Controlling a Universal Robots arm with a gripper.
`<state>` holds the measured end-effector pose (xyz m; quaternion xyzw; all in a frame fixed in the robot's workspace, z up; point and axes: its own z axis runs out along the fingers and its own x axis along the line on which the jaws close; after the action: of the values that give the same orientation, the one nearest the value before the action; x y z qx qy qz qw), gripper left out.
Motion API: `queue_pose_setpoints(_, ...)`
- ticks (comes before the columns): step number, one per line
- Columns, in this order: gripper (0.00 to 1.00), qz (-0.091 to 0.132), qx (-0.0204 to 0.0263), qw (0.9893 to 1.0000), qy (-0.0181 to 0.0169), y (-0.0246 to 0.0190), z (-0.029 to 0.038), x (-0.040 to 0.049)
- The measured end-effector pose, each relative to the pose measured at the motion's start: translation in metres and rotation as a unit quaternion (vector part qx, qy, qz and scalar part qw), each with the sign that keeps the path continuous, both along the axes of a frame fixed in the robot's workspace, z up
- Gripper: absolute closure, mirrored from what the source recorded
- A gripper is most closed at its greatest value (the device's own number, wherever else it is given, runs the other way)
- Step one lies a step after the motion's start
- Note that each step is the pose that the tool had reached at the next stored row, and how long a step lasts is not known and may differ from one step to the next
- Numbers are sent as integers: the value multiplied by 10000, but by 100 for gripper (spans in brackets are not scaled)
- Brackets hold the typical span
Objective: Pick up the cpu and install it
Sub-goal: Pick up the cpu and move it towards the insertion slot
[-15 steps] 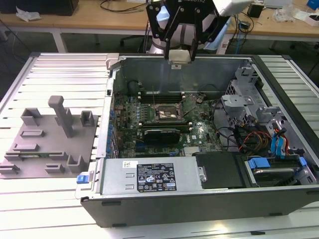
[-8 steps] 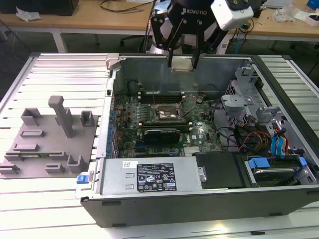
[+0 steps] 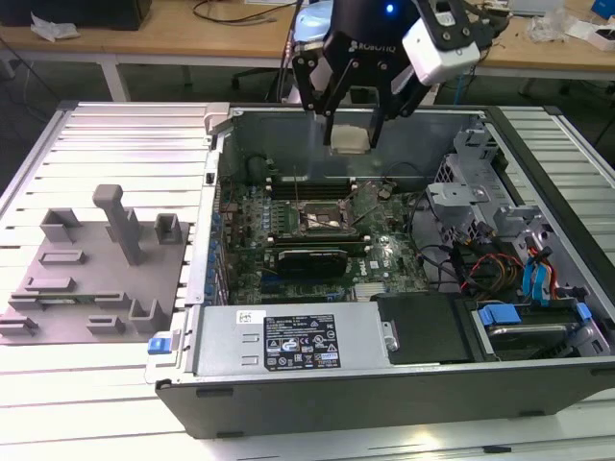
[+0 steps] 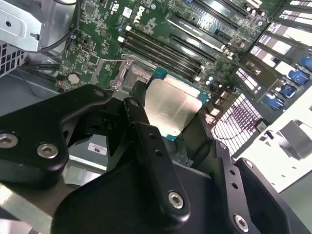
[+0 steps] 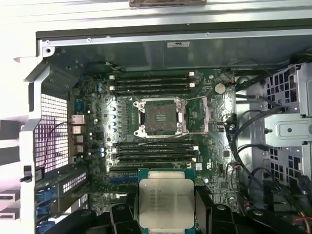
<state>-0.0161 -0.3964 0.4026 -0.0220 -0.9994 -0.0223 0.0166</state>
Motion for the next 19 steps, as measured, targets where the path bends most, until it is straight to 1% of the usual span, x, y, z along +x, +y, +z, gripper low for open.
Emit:
queue_pose_setpoints(5, 45, 0, 0, 10000, 0, 16, -119, 0)
queue_pose_setpoints(6, 45, 0, 1, 10000, 0, 33, -151, 0)
queue_pose_setpoints(7, 45, 0, 0, 10000, 0, 71, -200, 0)
queue_pose_setpoints(9, 45, 1, 0, 10000, 0, 119, -251, 0)
queue_pose_setpoints(10, 45, 0, 0, 10000, 0, 161, -290, 0)
queue_pose_setpoints(13, 45, 0, 0, 10000, 0, 232, -355, 0)
queue_pose_setpoints(15, 45, 1, 0, 10000, 0, 261, -395, 0)
queue_pose_setpoints(19, 45, 0, 1, 10000, 0, 304, -477, 0)
